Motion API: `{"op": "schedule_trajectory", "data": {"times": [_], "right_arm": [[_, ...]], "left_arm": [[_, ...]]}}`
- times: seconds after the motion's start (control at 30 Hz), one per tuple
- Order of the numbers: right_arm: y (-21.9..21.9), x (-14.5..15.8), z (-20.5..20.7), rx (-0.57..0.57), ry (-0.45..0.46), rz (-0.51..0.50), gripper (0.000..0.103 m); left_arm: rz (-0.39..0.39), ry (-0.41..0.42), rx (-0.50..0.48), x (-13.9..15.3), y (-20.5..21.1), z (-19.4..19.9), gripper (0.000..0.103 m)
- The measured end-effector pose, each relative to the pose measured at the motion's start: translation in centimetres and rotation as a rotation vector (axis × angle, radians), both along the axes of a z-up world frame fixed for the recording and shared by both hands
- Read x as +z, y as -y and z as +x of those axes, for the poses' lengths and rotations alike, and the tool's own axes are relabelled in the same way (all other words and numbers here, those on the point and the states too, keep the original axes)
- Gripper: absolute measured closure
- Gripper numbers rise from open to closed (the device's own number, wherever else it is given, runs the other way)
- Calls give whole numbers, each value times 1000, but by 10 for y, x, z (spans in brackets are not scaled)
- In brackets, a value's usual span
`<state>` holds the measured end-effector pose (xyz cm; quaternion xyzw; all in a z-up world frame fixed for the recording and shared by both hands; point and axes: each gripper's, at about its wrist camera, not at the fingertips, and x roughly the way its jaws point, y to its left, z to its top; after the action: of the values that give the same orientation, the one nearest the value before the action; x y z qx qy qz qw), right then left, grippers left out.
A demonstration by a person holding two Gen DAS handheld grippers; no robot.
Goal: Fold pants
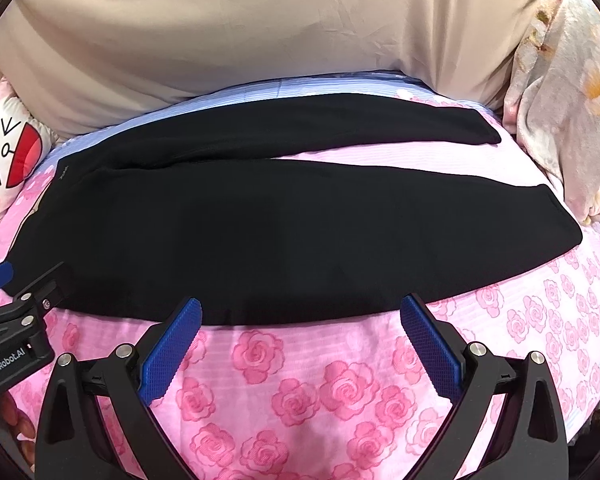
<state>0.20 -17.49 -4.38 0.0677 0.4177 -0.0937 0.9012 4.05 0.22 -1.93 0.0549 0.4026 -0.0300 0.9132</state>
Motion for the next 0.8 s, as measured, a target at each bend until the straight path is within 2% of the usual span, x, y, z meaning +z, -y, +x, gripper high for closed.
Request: {"op": "schedule_trajectory", "data": {"times": [0.33, 0.5, 0.63, 0.73, 0.8], "right_arm": [[21, 1, 15, -32, -3, 12, 5], [30, 7, 20, -40, 22, -30, 5], [73, 22, 31, -73, 72, -26, 5], [129, 35, 51, -120, 98, -56, 5], [183, 39, 73, -173, 108, -53, 5]], "left_arm": [[18, -36, -16, -4, 8, 16, 5], [20, -38, -39, -6, 13, 18, 5], [3, -26, -39, -8, 10, 18, 5], [17, -11, -29, -8, 8, 19, 5], [22, -24, -33, -10, 7, 22, 5]]}}
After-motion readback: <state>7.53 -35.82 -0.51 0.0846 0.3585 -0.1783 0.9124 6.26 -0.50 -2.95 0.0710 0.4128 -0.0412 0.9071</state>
